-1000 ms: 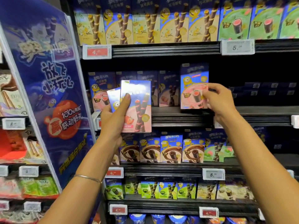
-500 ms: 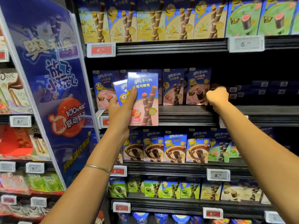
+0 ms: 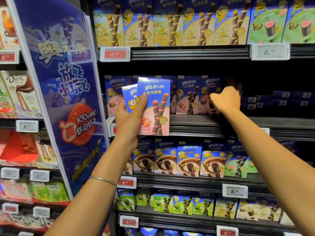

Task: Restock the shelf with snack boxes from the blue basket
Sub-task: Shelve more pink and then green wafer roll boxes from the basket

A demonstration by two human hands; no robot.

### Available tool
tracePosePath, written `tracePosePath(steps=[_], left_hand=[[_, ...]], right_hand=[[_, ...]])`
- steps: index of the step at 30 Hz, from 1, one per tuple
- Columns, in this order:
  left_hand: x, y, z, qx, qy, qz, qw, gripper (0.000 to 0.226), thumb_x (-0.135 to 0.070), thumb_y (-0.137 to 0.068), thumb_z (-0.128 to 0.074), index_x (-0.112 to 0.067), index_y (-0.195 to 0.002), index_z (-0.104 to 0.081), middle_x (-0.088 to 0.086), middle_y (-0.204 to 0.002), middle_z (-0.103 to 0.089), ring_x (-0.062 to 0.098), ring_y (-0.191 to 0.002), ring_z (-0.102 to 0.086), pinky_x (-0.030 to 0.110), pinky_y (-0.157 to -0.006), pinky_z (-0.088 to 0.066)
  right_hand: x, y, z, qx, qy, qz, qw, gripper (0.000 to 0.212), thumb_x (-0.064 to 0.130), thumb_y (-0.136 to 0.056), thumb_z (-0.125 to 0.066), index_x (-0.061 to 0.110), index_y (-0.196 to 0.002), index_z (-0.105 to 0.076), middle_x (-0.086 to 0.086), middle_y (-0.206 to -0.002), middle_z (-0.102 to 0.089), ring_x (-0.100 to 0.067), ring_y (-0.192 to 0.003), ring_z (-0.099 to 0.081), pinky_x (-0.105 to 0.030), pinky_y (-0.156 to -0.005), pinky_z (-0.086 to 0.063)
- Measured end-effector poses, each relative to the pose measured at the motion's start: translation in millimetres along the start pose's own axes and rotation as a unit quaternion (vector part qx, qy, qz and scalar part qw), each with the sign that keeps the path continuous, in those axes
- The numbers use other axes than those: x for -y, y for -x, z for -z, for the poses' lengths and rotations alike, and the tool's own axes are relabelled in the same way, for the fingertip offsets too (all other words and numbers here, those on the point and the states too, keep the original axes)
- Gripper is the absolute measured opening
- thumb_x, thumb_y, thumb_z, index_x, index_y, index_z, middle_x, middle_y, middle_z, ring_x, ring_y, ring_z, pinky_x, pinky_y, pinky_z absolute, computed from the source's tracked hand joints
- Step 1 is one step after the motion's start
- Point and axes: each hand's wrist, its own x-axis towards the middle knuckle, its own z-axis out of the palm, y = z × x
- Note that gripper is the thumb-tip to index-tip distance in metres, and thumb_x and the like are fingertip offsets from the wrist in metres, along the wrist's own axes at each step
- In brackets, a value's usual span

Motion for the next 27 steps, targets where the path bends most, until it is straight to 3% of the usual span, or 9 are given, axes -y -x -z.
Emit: tracePosePath(steps=[1, 2, 3, 4, 5, 7, 9, 17, 27], left_hand=[[0, 0, 0, 0.000, 0.000, 0.000, 1.000, 0.048, -0.038, -0.093, -0.079, -0.011, -0.128, -0.063, 0.002, -0.112, -0.081, 0.025, -0.098, -0.080, 0.036, -0.071, -0.065], [0, 0, 0, 0.000, -0.001, 0.000, 1.000, 0.049, -0.038, -0.092, -0.079, -0.010, -0.129, -0.062, 0.003, -0.113, -0.081, 0.025, -0.099, -0.080, 0.037, -0.073, -0.066], [1, 1, 0, -0.001, -0.001, 0.001, 1.000, 0.051, -0.038, -0.092, -0.079, -0.009, -0.131, -0.061, 0.004, -0.114, -0.080, 0.026, -0.100, -0.079, 0.039, -0.076, -0.066], [1, 1, 0, -0.002, -0.002, 0.001, 1.000, 0.052, -0.037, -0.093, -0.079, -0.008, -0.132, -0.061, 0.004, -0.115, -0.080, 0.026, -0.101, -0.079, 0.040, -0.078, -0.066], [1, 1, 0, -0.004, -0.004, 0.002, 1.000, 0.052, -0.037, -0.093, -0.079, -0.008, -0.132, -0.060, 0.005, -0.116, -0.080, 0.027, -0.102, -0.079, 0.041, -0.080, -0.066], [1, 1, 1, -0.007, -0.009, 0.006, 1.000, 0.053, -0.037, -0.093, -0.078, -0.007, -0.133, -0.059, 0.005, -0.116, -0.080, 0.027, -0.102, -0.079, 0.042, -0.080, -0.067], [1, 2, 2, -0.010, -0.013, 0.011, 1.000, 0.051, -0.038, -0.093, -0.078, -0.008, -0.130, -0.060, 0.005, -0.114, -0.080, 0.025, -0.099, -0.080, 0.037, -0.074, -0.067], [5, 2, 5, -0.001, -0.016, 0.019, 1.000, 0.046, -0.037, -0.093, -0.078, -0.012, -0.126, -0.061, 0.003, -0.110, -0.081, 0.025, -0.096, -0.080, 0.034, -0.069, -0.066], [8, 0, 9, 0.000, -0.012, 0.015, 1.000, 0.036, -0.035, -0.094, -0.078, -0.015, -0.120, -0.064, 0.003, -0.109, -0.082, 0.024, -0.093, -0.081, 0.031, -0.066, -0.064]], right_hand=[[10, 0, -1, 0.005, 0.005, 0.038, 0.999, 0.030, 0.037, -0.082, -0.072, 0.012, -0.085, -0.053, -0.006, -0.083, -0.056, -0.038, -0.087, -0.055, -0.035, -0.072, -0.041], [20, -1, -3, 0.024, 0.018, 0.068, 0.997, 0.032, 0.041, -0.083, -0.073, 0.015, -0.094, -0.057, -0.013, -0.098, -0.062, -0.041, -0.097, -0.056, -0.035, -0.077, -0.041], [28, -4, -6, 0.050, 0.043, 0.088, 0.994, 0.047, 0.046, -0.083, -0.073, 0.020, -0.120, -0.059, -0.025, -0.128, -0.056, -0.046, -0.119, -0.050, -0.038, -0.089, -0.044], [36, -7, -8, 0.076, 0.068, 0.101, 0.990, 0.069, 0.051, -0.083, -0.073, 0.032, -0.143, -0.045, -0.028, -0.155, -0.032, -0.049, -0.141, -0.031, -0.047, -0.107, -0.038], [41, -13, -12, 0.091, 0.081, 0.112, 0.986, 0.086, 0.056, -0.081, -0.074, 0.044, -0.152, -0.028, -0.022, -0.166, -0.007, -0.048, -0.151, -0.008, -0.055, -0.119, -0.022], [49, -23, -19, 0.108, 0.107, 0.119, 0.981, 0.096, 0.065, -0.077, -0.075, 0.053, -0.153, -0.018, -0.013, -0.168, 0.011, -0.048, -0.152, 0.010, -0.065, -0.119, -0.002], [52, -33, -26, 0.125, 0.144, 0.113, 0.975, 0.094, 0.071, -0.075, -0.072, 0.054, -0.152, -0.021, -0.011, -0.169, 0.011, -0.048, -0.151, 0.012, -0.071, -0.116, 0.003], [50, -34, -40, 0.098, 0.203, 0.128, 0.966, 0.080, 0.066, -0.079, -0.071, 0.047, -0.149, -0.037, -0.009, -0.166, -0.017, -0.046, -0.152, -0.004, -0.076, -0.115, -0.004], [54, -24, -43, 0.071, 0.217, 0.124, 0.965, 0.077, 0.062, -0.085, -0.067, 0.040, -0.152, -0.035, -0.012, -0.166, -0.017, -0.042, -0.153, -0.007, -0.075, -0.115, -0.004]])
